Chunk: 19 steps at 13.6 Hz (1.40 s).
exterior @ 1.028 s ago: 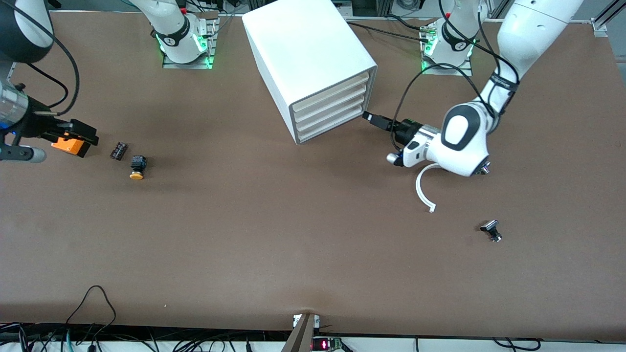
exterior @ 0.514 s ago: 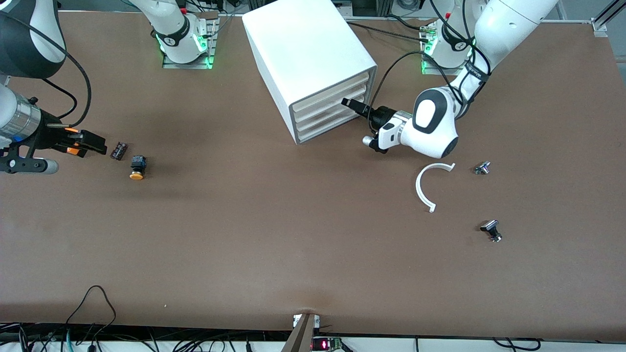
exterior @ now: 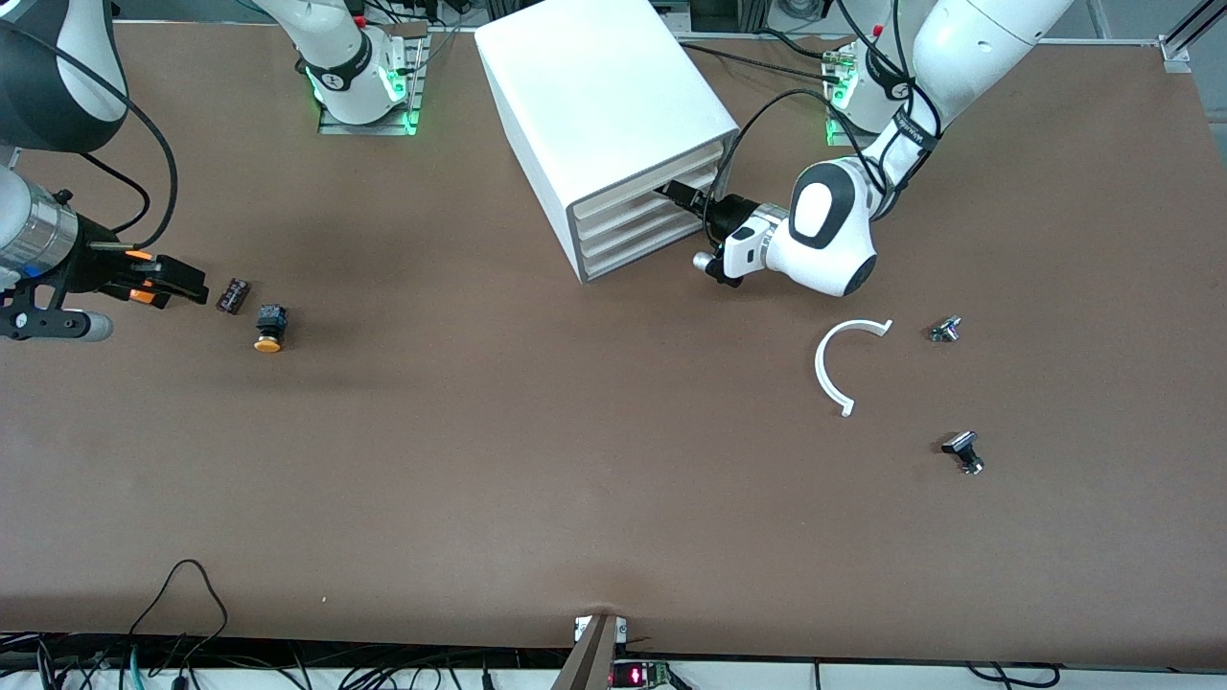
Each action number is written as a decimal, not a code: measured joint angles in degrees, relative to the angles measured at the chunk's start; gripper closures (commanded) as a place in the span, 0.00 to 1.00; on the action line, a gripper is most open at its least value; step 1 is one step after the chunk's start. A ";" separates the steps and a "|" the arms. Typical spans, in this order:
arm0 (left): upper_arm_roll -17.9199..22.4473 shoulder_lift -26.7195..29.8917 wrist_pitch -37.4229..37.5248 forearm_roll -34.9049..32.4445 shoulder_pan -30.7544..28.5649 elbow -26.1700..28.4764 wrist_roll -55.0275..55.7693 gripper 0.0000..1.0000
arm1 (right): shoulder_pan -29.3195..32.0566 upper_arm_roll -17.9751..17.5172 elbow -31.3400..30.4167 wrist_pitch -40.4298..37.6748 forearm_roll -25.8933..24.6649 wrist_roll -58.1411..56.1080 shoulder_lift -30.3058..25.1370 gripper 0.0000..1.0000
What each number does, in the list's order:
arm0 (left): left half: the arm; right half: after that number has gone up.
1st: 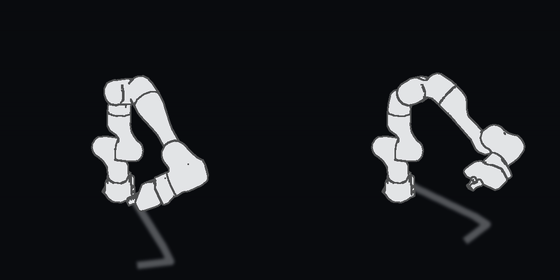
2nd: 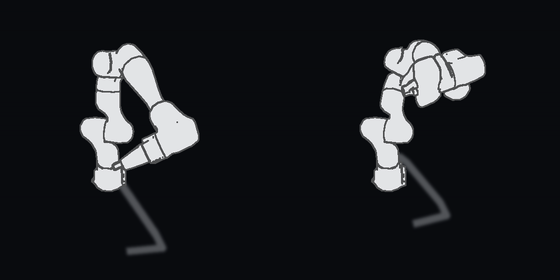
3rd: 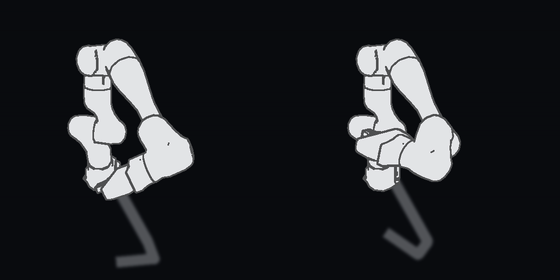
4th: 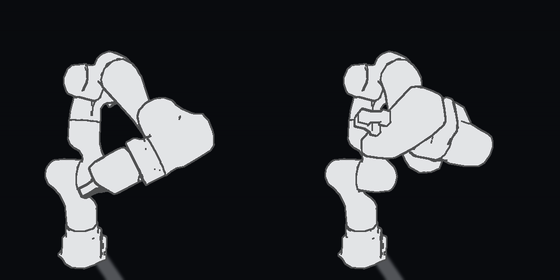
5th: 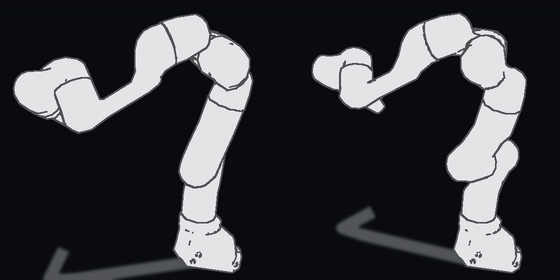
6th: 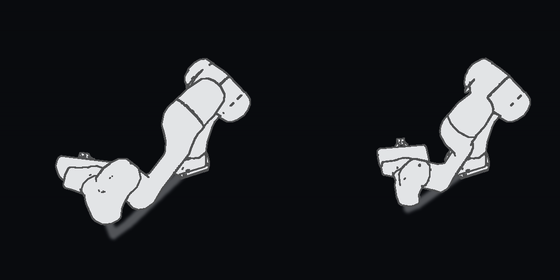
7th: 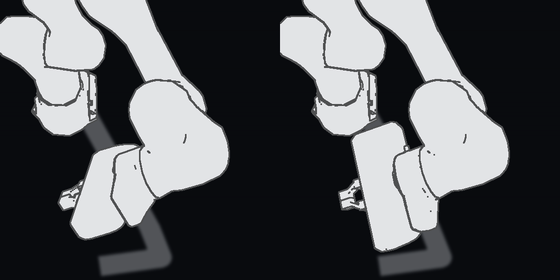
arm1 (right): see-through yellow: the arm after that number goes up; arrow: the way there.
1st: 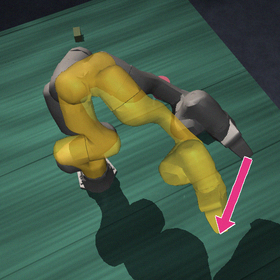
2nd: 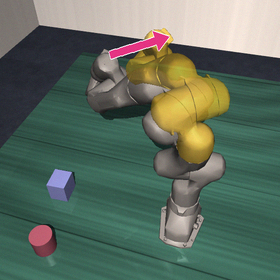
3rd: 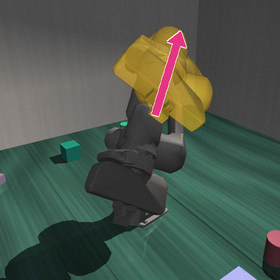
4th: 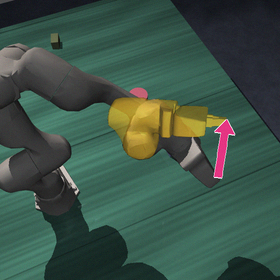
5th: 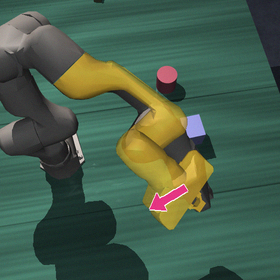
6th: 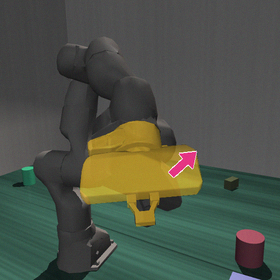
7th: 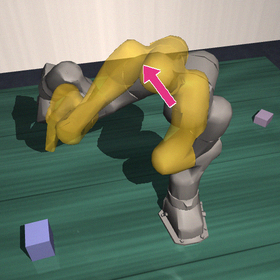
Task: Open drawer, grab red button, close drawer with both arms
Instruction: 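Pull the drawer open with the left gripper while the right gripper approaches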
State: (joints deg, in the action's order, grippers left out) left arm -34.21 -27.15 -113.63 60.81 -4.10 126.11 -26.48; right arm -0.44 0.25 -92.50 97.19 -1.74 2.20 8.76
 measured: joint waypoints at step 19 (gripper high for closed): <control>8.72 0.98 -3.65 -3.70 -4.12 -8.93 -5.45 0.46 | -4.71 -0.24 1.39 2.45 3.56 -0.63 0.42 0.00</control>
State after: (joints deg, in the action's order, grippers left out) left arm -25.48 -26.17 -117.28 57.11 -8.21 117.18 -31.93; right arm -5.15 0.01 -91.11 99.64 1.82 1.56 9.18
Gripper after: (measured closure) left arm 0.855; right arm 0.000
